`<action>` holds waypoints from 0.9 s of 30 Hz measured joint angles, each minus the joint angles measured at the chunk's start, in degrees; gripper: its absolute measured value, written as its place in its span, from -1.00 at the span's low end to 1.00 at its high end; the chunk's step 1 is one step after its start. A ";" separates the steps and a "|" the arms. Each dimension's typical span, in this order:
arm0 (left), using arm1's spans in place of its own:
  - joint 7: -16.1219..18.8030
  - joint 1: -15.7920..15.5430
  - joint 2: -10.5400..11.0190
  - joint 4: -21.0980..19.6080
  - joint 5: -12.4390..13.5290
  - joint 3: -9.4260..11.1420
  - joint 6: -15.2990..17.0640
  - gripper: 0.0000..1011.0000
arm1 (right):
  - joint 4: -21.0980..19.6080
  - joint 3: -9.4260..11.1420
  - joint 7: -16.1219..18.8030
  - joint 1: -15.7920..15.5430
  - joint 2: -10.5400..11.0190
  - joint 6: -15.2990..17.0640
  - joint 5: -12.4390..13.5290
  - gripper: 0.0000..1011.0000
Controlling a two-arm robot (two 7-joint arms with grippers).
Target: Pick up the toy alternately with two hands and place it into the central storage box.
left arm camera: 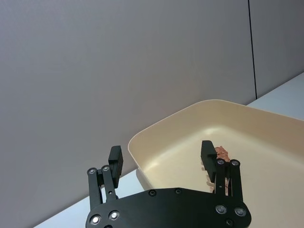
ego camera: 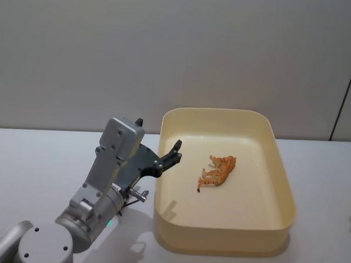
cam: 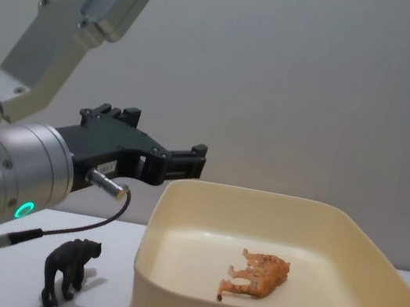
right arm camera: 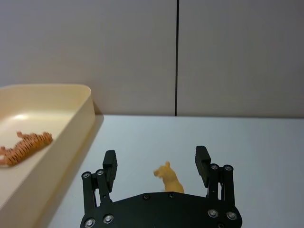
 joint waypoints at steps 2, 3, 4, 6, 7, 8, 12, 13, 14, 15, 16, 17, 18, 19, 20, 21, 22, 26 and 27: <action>0.00 0.00 0.00 0.00 0.00 0.00 0.00 0.98 | 0.93 -0.10 0.09 -0.59 0.04 0.77 -0.81 0.98; 0.00 0.00 0.00 0.00 0.00 0.00 0.00 0.98 | 1.16 -0.14 0.10 -0.70 0.04 0.90 -1.00 0.98; 0.00 0.00 0.00 0.00 0.00 0.00 0.00 0.98 | 1.39 -0.17 0.11 -0.78 0.04 1.04 -1.18 0.98; 0.00 0.00 0.00 0.00 0.00 0.00 0.00 0.98 | 2.31 -0.35 0.13 -1.00 0.02 1.41 -1.83 0.98; 0.00 0.00 0.00 0.00 0.00 0.00 0.00 0.98 | 2.50 -0.38 0.13 -1.02 0.00 1.50 -2.02 0.98; 0.00 0.00 0.00 0.00 0.00 0.00 0.00 0.98 | 2.74 -0.43 0.14 -1.04 -0.02 1.60 -2.21 0.98; 0.00 0.00 0.00 0.00 0.00 0.00 0.00 0.98 | 4.56 -0.88 0.19 -0.91 -0.28 1.98 -3.51 0.98; 0.00 0.00 0.00 0.00 0.00 0.00 0.00 0.98 | 4.56 -0.88 0.19 -0.91 -0.28 1.98 -3.51 0.98; 0.00 0.00 0.00 0.01 0.00 0.00 0.00 0.98 | 5.10 -1.03 0.22 -0.73 -0.39 2.07 -3.97 0.98; 0.00 0.00 0.00 0.00 0.00 0.00 0.00 0.98 | 5.76 -1.24 0.29 -0.46 -0.54 2.12 -4.36 0.98; 0.00 0.00 0.00 0.00 0.00 0.00 0.00 0.98 | 5.76 -1.24 0.29 -0.46 -0.54 2.12 -4.36 0.98; 0.00 0.00 0.00 0.00 0.00 0.00 0.00 0.98 | 6.32 -1.43 0.39 -0.18 -0.69 2.18 -4.80 0.98; 0.00 0.00 0.00 0.00 0.00 0.00 0.00 0.98 | 6.91 -1.63 0.48 0.15 -0.87 2.24 -5.18 0.98; 0.00 0.00 0.00 0.00 0.00 0.00 0.00 0.98 | 6.91 -1.63 0.48 0.15 -0.87 2.24 -5.18 0.98; 0.00 0.00 0.00 0.00 0.00 0.00 0.00 0.98 | 7.54 -1.89 0.58 0.59 -1.08 2.28 -5.58 0.98; 0.00 0.00 0.00 0.00 0.00 0.00 0.00 0.98 | 7.80 -2.00 0.64 0.78 -1.19 2.30 -5.79 0.98; 0.00 0.00 0.00 0.00 0.00 0.00 0.00 0.98 | 8.36 -2.21 0.77 1.16 -1.39 2.32 -6.24 0.98; 0.00 0.00 0.00 0.00 0.00 0.00 0.00 0.98 | 9.30 -2.58 0.93 1.77 -1.72 2.34 -6.90 0.90; 0.00 0.00 0.00 0.00 0.00 0.00 0.00 0.98 | 9.61 -2.71 1.00 2.00 -1.84 2.35 -7.13 0.87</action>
